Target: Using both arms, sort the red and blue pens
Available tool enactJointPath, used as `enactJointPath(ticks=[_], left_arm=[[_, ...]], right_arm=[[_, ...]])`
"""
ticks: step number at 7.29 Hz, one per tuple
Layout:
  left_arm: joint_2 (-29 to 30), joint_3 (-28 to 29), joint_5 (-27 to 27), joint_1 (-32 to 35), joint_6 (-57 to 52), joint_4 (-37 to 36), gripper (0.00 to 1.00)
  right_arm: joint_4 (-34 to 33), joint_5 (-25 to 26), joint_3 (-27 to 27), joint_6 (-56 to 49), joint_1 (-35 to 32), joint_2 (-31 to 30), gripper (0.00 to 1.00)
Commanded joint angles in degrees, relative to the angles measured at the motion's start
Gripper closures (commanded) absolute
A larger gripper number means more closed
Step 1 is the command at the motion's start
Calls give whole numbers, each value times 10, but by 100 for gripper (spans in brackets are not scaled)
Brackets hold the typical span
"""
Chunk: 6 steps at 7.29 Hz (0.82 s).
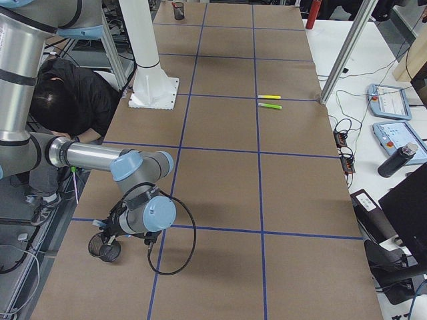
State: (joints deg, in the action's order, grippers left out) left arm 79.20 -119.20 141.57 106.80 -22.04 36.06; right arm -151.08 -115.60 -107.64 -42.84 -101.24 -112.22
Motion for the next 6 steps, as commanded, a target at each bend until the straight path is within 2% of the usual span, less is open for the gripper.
enactJointPath(ticks=[1,2,6], left_arm=[[13,-12,4,-1,1,2,0],[13,-29,4,-1,2,0,0],[14,-44,4,-1,9,1,0]], right_arm=[[-33,1,66,-29,-30,-5,100],[-31,0,95,-30,-38,-6,100],[-32,-4,140,-23,-47,-6,100]])
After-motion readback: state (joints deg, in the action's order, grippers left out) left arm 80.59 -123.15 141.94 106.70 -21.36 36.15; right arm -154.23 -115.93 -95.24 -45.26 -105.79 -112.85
